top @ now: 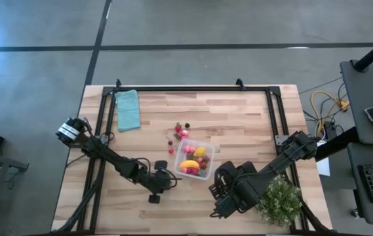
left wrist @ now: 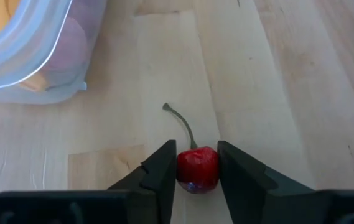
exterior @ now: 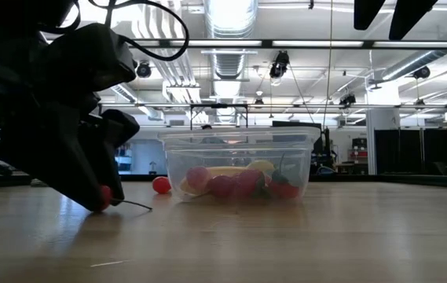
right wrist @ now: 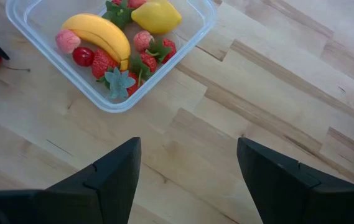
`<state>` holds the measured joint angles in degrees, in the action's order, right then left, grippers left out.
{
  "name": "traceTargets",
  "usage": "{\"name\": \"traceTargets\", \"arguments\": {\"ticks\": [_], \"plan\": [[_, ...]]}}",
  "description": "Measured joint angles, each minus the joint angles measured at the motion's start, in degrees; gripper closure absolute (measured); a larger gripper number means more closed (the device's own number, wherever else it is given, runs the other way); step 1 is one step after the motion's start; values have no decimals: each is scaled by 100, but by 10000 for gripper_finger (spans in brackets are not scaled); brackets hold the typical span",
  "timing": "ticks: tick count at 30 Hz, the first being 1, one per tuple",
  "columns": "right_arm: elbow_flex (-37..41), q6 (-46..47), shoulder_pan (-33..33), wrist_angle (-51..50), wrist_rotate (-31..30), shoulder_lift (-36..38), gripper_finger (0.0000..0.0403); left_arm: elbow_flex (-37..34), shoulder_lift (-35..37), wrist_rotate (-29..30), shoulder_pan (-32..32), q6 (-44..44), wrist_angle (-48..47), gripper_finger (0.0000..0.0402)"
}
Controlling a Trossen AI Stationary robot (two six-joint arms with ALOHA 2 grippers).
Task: Pick and placing Produce into tupperware
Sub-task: Put the red cherry into the transparent container
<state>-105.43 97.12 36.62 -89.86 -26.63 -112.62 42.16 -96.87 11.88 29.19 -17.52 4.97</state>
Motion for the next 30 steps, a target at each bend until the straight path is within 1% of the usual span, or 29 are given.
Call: {"name": "traceTargets", "arguments": {"ticks": [6,10,13,17,19,24,28,30], "plan": [[0,0,0,0,0,0,145,25,177,-43,0,-4,-160,309],[0,0,0,-2,0,0,145,27,573,-2,2,-4,-202,309],[0,0,0,-9,-24,0,145,29,1028,248,4,79,-179,309],[0,-4,0,-14,-50,0,145,29,1594,751,-5,893,-156,309],[0,-7,0,-15,-63,0,145,34,1725,840,-104,1429,-121,309],[0,9,0,-16,-105,0,145,35,1729,759,-650,1885,-34,309],[2,131,0,-14,-105,2,145,151,1491,254,-1171,1973,151,308],[2,153,0,-13,-105,2,145,271,1323,135,-1389,1937,138,302]]}}
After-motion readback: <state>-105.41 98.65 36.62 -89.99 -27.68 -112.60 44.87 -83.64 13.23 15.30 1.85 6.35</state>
